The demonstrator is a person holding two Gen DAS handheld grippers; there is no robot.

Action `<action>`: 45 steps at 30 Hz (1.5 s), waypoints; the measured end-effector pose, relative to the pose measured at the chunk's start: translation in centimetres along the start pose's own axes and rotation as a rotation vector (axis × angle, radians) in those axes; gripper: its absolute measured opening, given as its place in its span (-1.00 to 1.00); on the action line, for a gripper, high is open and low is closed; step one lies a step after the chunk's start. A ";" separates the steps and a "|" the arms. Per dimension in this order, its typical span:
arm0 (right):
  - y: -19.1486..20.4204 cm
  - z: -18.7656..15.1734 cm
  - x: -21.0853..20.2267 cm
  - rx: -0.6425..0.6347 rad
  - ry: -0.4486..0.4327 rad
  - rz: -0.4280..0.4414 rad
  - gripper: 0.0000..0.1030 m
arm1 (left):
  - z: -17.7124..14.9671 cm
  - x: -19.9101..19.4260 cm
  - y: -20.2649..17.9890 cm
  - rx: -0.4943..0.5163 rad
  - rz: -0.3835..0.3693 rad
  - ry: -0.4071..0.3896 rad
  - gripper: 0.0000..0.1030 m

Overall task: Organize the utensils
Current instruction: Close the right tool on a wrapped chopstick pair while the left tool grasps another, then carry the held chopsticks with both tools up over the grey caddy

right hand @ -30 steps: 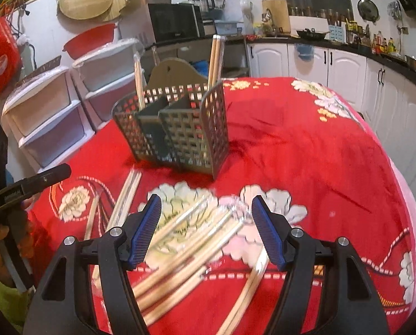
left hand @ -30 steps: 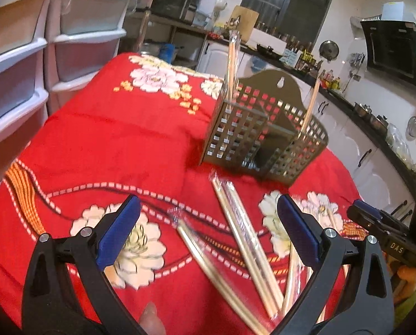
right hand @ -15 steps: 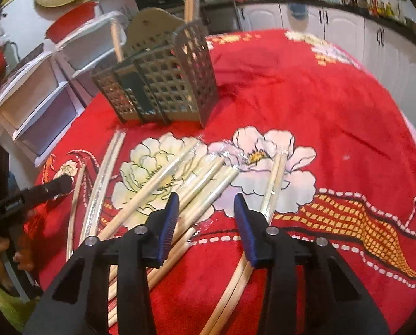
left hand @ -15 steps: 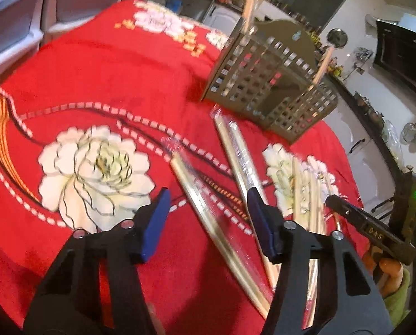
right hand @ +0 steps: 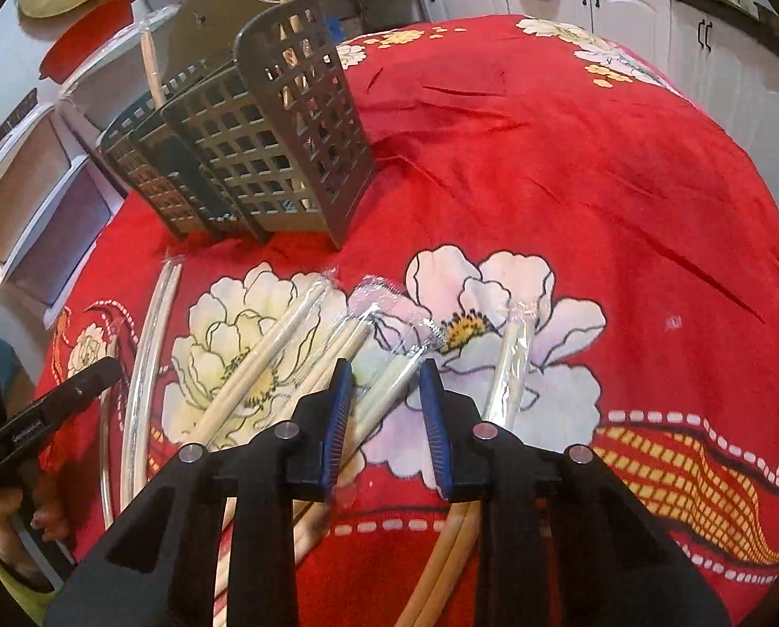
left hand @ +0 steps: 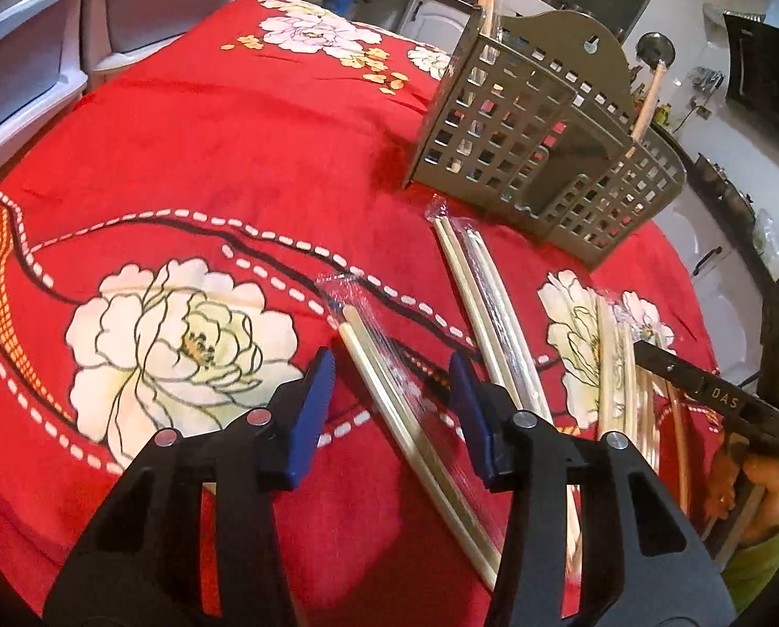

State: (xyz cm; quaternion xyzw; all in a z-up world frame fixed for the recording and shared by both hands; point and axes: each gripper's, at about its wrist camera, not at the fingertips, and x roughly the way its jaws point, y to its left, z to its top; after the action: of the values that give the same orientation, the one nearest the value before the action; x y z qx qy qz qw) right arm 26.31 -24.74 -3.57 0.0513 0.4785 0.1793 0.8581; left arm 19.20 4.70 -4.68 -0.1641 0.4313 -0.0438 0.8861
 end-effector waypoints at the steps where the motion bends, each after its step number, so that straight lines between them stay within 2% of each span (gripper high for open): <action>1: 0.0 0.1 0.1 0.002 0.000 0.001 -0.51 | 0.2 0.2 -0.1 0.007 0.007 0.000 -0.27; 4: -0.2 0.5 0.3 0.015 -0.007 0.001 -0.58 | 0.7 0.6 -0.3 0.014 0.024 -0.005 -0.32; 8: -0.8 0.9 0.4 0.045 -0.020 0.015 -0.71 | 1.1 0.9 -0.2 0.012 0.054 -0.012 -0.59; 12: -2.0 1.4 0.3 0.127 -0.028 0.104 -0.78 | 1.8 1.1 0.7 -0.017 0.046 -0.011 -0.76; 14: -2.1 1.6 0.0 0.139 -0.039 0.120 -0.79 | 2.0 1.2 0.9 -0.026 0.042 -0.010 -0.85; 18: -1.5 1.9 -1.5 0.140 -0.085 0.165 -0.81 | 2.5 0.7 1.1 -0.053 -0.002 -0.017 -0.89; 30: 2.5 3.4 -7.8 0.000 -0.245 0.256 -0.85 | 5.9 -6.8 -2.6 0.039 -0.103 -0.206 -0.96; 45: 7.0 3.9 -13.7 -0.173 -0.416 0.249 -0.89 | 9.8 -12.5 -6.7 0.128 -0.177 -0.358 -0.97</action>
State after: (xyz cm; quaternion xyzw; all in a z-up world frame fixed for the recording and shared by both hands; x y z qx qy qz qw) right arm 21.27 -22.78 11.34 0.0719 0.2645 0.3098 0.9105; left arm 19.46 3.57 12.52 -0.1498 0.2473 -0.1187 0.9499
